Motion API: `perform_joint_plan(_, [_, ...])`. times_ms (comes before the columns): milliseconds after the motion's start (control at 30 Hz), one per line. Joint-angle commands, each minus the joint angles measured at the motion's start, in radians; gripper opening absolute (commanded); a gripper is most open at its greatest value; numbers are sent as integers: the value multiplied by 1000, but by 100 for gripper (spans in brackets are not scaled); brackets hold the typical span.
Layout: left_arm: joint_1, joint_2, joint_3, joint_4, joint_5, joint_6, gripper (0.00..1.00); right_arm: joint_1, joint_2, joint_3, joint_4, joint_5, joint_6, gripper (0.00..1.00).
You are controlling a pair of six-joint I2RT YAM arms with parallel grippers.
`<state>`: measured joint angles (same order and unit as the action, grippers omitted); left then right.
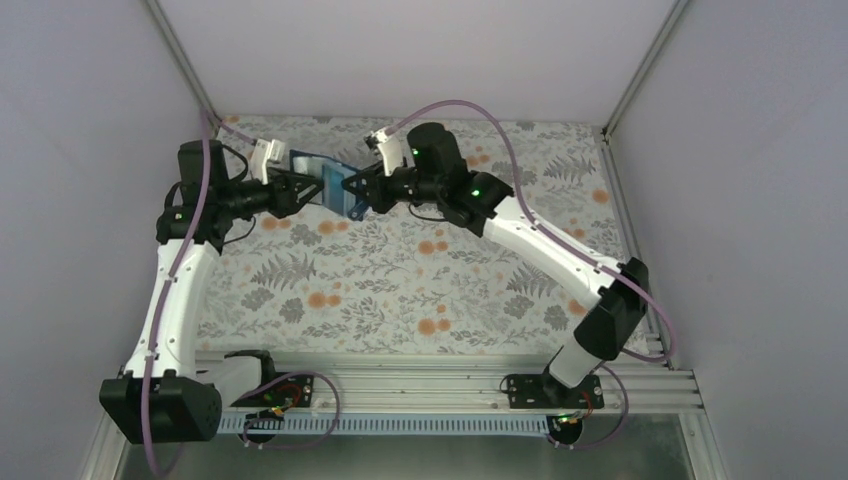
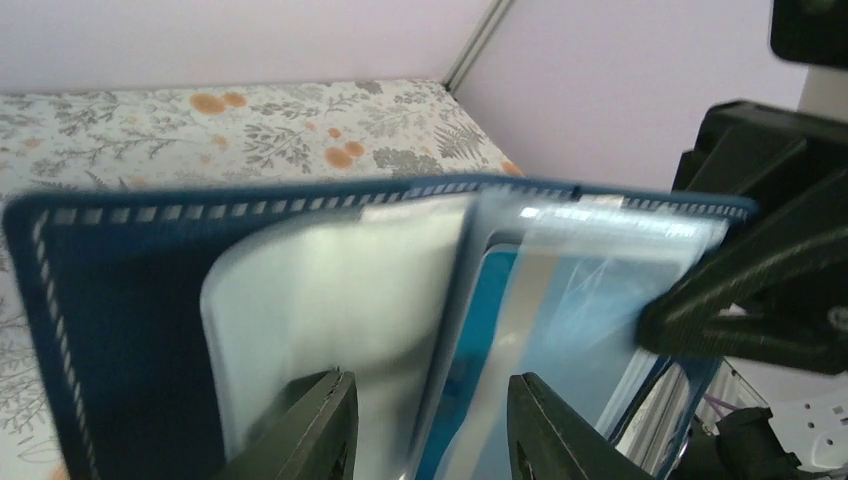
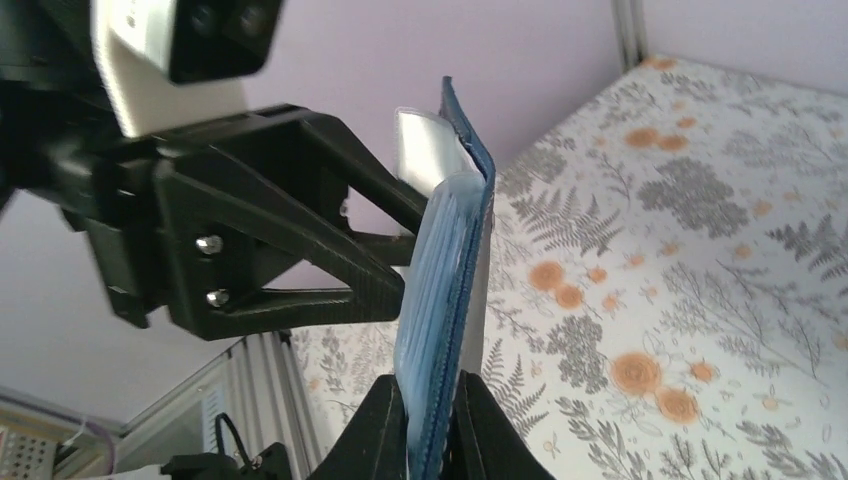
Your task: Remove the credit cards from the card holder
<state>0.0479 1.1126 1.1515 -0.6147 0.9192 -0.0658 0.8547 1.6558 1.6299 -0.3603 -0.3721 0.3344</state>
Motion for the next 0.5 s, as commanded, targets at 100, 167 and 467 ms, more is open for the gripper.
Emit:
perform_joint_plan(100, [1, -35, 18, -39, 70, 77, 39, -43, -94, -68, 177, -255, -96, 4])
perform_joint_plan(167, [-5, -38, 22, -43, 132, 92, 39, -43, -103, -69, 181, -290, -122, 4])
perform_joint_plan(467, [-53, -45, 73, -126, 279, 199, 21, -46, -94, -64, 211, -351, -162, 4])
